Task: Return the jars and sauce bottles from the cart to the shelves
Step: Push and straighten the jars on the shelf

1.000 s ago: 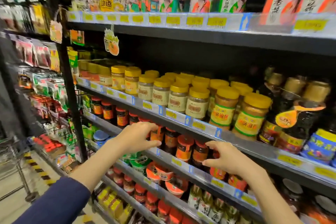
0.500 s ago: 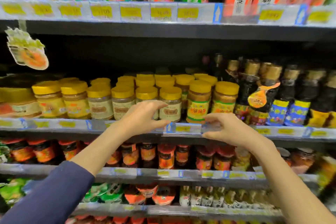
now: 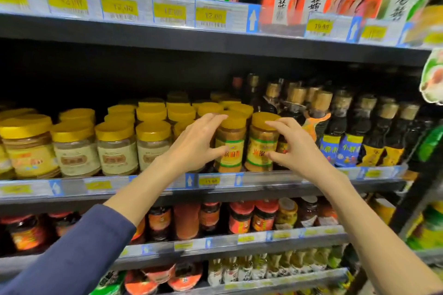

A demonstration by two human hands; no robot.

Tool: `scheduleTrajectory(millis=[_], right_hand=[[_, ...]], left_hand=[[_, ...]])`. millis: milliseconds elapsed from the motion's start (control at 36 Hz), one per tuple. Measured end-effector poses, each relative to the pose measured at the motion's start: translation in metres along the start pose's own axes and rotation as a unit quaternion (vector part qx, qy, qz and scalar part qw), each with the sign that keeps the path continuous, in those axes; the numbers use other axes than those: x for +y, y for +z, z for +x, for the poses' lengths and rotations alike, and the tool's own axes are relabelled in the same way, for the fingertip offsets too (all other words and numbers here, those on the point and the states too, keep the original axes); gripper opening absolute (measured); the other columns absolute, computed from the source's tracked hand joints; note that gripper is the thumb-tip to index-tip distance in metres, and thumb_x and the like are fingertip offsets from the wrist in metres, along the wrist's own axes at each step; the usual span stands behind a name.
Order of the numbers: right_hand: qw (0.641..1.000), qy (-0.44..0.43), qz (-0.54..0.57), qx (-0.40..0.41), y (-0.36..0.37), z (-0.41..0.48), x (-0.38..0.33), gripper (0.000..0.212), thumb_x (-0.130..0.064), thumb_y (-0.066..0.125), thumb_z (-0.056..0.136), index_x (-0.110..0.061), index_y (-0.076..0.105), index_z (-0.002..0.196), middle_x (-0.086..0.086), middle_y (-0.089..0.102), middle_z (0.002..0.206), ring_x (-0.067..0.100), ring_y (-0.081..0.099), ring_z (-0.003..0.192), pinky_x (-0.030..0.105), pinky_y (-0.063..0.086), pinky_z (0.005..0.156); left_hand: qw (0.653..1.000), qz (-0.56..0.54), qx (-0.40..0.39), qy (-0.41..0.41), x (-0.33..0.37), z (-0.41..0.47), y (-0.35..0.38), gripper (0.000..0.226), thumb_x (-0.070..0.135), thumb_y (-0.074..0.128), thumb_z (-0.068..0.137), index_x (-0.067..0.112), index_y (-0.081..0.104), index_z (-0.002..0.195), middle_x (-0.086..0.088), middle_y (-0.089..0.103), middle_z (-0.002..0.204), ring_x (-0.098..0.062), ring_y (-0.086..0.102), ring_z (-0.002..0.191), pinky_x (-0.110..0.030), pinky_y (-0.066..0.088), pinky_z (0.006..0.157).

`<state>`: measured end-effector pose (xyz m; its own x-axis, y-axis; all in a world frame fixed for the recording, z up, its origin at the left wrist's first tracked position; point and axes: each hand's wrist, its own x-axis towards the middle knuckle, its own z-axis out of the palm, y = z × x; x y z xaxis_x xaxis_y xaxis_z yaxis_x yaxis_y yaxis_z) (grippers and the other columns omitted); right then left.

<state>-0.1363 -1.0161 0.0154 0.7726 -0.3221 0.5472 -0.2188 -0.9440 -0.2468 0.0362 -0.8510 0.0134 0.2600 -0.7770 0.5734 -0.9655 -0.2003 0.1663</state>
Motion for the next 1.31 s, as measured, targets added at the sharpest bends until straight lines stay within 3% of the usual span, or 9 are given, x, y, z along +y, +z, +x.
scheduleTrajectory(millis=[111, 194, 306, 472, 778, 1306], right_hand=[[1.000, 0.019, 0.003, 0.017, 0.006, 0.005, 0.004, 0.070, -0.020, 0.072, 0.079, -0.015, 0.038, 0.140, 0.007, 0.037, 0.136, 0.025, 0.053, 0.102, 0.040, 0.049, 0.088], [0.999, 0.052, -0.013, 0.005, 0.012, 0.009, 0.006, 0.073, -0.025, 0.070, 0.081, -0.016, 0.032, 0.142, 0.007, 0.033, 0.140, 0.027, 0.049, 0.113, 0.039, 0.046, 0.092], [0.997, 0.075, -0.015, 0.014, 0.017, 0.016, 0.008, 0.068, -0.026, 0.068, 0.083, -0.016, 0.034, 0.141, 0.010, 0.036, 0.137, 0.031, 0.050, 0.112, 0.039, 0.045, 0.090], [0.996, 0.085, 0.013, 0.025, 0.022, 0.028, 0.014, 0.062, -0.024, 0.068, 0.083, -0.021, 0.041, 0.139, 0.014, 0.036, 0.146, 0.035, 0.042, 0.127, 0.048, 0.044, 0.100], [0.996, 0.083, 0.020, 0.023, 0.028, 0.037, 0.013, 0.054, -0.030, 0.071, 0.080, -0.019, 0.053, 0.129, 0.016, 0.047, 0.135, 0.036, 0.053, 0.115, 0.050, 0.050, 0.091], [0.996, 0.084, -0.016, 0.014, 0.028, 0.035, 0.008, 0.059, -0.027, 0.067, 0.083, -0.020, 0.044, 0.137, 0.016, 0.040, 0.141, 0.040, 0.047, 0.121, 0.050, 0.050, 0.092]], left_hand=[[1.000, 0.000, -0.003, -0.028, 0.002, 0.007, 0.007, 0.075, 0.038, 0.065, 0.083, 0.018, 0.027, 0.145, -0.003, 0.032, 0.147, -0.022, 0.039, 0.131, -0.036, 0.040, 0.105], [0.998, 0.003, -0.024, -0.057, 0.004, 0.009, 0.014, 0.077, 0.043, 0.063, 0.083, 0.023, 0.023, 0.146, -0.002, 0.025, 0.150, -0.028, 0.042, 0.128, -0.039, 0.043, 0.101], [0.996, 0.004, -0.031, -0.088, 0.010, 0.015, 0.019, 0.077, 0.044, 0.062, 0.084, 0.025, 0.021, 0.147, -0.005, 0.018, 0.154, -0.032, 0.043, 0.128, -0.041, 0.041, 0.101], [0.992, 0.012, -0.018, -0.125, 0.018, 0.027, 0.022, 0.068, 0.039, 0.059, 0.088, 0.022, 0.027, 0.146, -0.009, 0.023, 0.154, -0.032, 0.042, 0.129, -0.041, 0.037, 0.104], [0.989, 0.016, -0.007, -0.147, 0.017, 0.026, 0.022, 0.065, 0.035, 0.060, 0.087, 0.022, 0.030, 0.144, -0.012, 0.029, 0.151, -0.035, 0.045, 0.126, -0.042, 0.039, 0.102], [0.987, 0.053, -0.024, -0.150, 0.025, 0.030, 0.017, 0.064, 0.030, 0.057, 0.091, 0.019, 0.026, 0.146, -0.012, 0.020, 0.155, -0.034, 0.041, 0.131, -0.040, 0.038, 0.104]])
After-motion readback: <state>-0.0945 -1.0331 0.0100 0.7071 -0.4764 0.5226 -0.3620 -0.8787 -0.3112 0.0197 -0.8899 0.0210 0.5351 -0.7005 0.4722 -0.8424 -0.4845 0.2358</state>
